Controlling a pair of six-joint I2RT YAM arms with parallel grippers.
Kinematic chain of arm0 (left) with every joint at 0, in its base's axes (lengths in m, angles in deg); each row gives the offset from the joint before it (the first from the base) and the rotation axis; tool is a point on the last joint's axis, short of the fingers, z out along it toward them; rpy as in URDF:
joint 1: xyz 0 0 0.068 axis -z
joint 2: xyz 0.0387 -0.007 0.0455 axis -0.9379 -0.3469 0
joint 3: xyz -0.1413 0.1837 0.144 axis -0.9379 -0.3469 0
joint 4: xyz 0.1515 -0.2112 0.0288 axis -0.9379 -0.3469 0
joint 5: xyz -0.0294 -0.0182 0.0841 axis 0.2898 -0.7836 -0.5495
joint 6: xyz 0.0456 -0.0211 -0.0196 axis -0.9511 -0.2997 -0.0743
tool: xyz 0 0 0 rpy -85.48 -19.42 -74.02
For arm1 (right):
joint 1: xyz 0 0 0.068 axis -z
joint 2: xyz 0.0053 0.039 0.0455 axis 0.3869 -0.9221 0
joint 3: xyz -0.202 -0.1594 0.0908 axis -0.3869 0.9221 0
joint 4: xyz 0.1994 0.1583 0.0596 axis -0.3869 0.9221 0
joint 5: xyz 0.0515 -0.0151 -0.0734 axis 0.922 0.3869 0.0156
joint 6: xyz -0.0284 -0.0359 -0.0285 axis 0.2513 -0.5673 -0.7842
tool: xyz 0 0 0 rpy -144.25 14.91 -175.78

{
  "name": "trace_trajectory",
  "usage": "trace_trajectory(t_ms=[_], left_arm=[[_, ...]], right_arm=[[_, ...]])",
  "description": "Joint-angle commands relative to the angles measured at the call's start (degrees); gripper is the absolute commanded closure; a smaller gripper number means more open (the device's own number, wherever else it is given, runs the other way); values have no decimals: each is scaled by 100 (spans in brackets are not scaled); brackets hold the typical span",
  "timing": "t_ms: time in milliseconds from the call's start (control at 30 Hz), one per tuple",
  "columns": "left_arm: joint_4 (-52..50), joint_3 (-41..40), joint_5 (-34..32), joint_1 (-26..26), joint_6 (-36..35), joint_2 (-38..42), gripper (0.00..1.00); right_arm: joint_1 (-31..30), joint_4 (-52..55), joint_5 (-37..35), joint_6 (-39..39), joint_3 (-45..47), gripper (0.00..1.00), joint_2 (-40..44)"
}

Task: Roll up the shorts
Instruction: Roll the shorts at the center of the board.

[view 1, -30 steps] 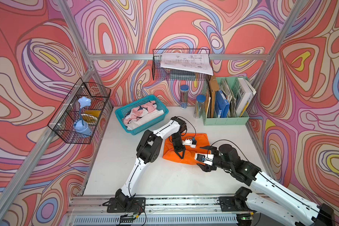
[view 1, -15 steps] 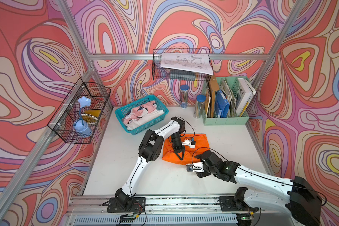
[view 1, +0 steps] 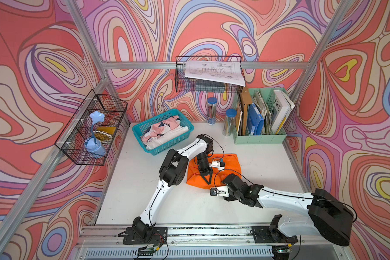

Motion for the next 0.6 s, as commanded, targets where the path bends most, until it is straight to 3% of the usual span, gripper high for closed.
trace_trajectory(t_ms=[0,100,233,267,300,333,400,567], left_arm=[[461,-403,-246,23,-222,84,90],[635,-614,-118,24,-311,347,87],[695,-774,-165,24,-331,529,77],[766,-853,-203,28,-284,589,59],[875,-928,-254,16,-222,650,36],[988,-982,-303,9,-115,716,3],[1263,-1055,-379,-32,106,911,2],[3082,-2278,-334,-282,673,2340,2]], right_arm=[[4,101,-86,238,93,52,-228],[24,-123,-181,297,140,60,-514],[163,-197,175,589,36,94,-769],[200,-196,293,652,38,100,-758],[227,-194,372,713,61,100,-732],[257,-190,459,776,75,100,-661],[372,-195,735,894,95,100,-450],[840,-220,1452,1063,112,100,17]])
